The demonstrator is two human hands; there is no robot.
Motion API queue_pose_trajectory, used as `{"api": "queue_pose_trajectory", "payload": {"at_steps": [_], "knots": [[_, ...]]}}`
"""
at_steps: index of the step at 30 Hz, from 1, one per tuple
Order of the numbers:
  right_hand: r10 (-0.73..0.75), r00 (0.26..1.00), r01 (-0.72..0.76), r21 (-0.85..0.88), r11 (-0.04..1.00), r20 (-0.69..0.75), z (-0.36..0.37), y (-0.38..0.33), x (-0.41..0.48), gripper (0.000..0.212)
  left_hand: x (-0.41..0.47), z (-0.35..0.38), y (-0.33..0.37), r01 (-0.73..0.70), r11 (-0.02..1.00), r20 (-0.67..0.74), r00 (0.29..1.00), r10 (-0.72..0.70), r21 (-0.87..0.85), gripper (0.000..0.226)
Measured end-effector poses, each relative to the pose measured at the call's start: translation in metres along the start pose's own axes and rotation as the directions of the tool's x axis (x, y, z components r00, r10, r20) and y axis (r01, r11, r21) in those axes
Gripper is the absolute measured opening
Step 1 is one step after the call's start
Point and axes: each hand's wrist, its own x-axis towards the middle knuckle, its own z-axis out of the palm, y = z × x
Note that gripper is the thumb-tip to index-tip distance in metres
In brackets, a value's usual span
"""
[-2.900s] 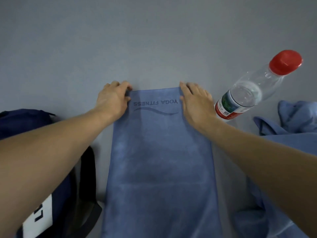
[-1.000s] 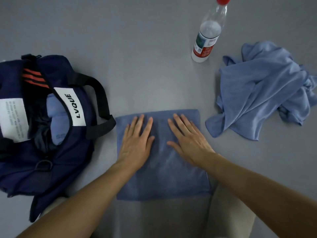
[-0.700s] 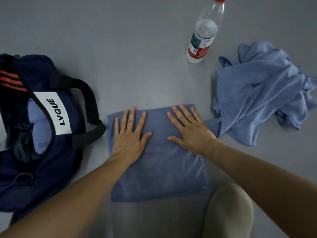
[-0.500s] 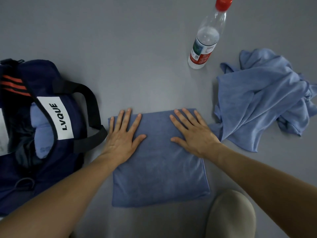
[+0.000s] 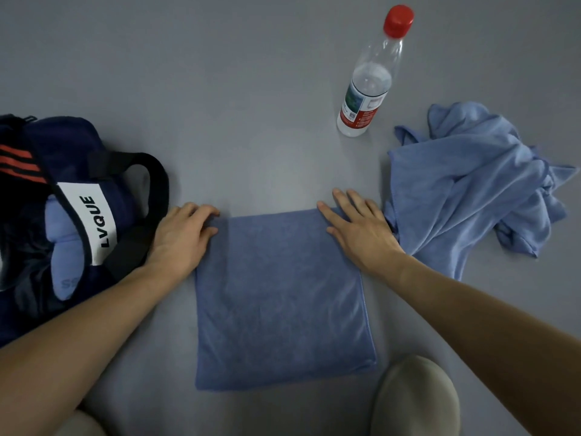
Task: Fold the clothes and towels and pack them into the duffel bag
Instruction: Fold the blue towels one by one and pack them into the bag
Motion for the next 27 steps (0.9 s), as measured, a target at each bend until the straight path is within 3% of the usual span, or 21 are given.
{"api": "queue_pose_trajectory", "payload": {"at_steps": [3, 7, 9, 12, 16, 21, 27], "knots": [[0.044, 0.985, -0.023, 0.125, 0.992, -0.167, -0.006, -0.002, 0.001, 0.043, 0.01, -0.007, 0.001, 0.047, 0.997, 0.091, 0.995, -0.042, -0.054, 0.022], [0.096, 0.989, -0.067, 0.241, 0.968, -0.111, -0.022, -0.005, 0.015, 0.028, 0.019, -0.015, -0.002, 0.08, 0.993, 0.148, 0.987, -0.067, -0.084, 0.007], [0.04, 0.987, -0.009, 0.196, 0.981, -0.156, -0.029, 0.001, 0.019, 0.024, 0.024, -0.021, 0.0, 0.102, 0.984, 0.082, 0.993, -0.09, -0.146, 0.006], [0.085, 0.952, -0.029, 0.189, 0.982, -0.294, -0.043, 0.011, 0.018, 0.016, 0.024, -0.034, 0.013, 0.089, 0.97, -0.093, 0.989, -0.113, -0.226, 0.006], [0.027, 0.894, 0.077, 0.212, 0.974, -0.447, -0.054, 0.007, -0.009, 0.007, -0.007, -0.051, 0.03, 0.077, 0.956, -0.138, 0.983, -0.12, -0.282, 0.004], [-0.182, 0.887, 0.248, 0.106, 0.963, -0.424, -0.028, -0.009, -0.081, 0.013, -0.09, -0.042, 0.026, -0.066, 0.976, -0.112, 0.993, 0.044, -0.206, 0.009], [-0.296, 0.901, 0.325, 0.043, 0.945, -0.317, 0.021, -0.023, -0.147, 0.018, -0.168, -0.007, 0.017, -0.217, 0.974, 0.005, 0.976, 0.218, -0.066, 0.024]]}}
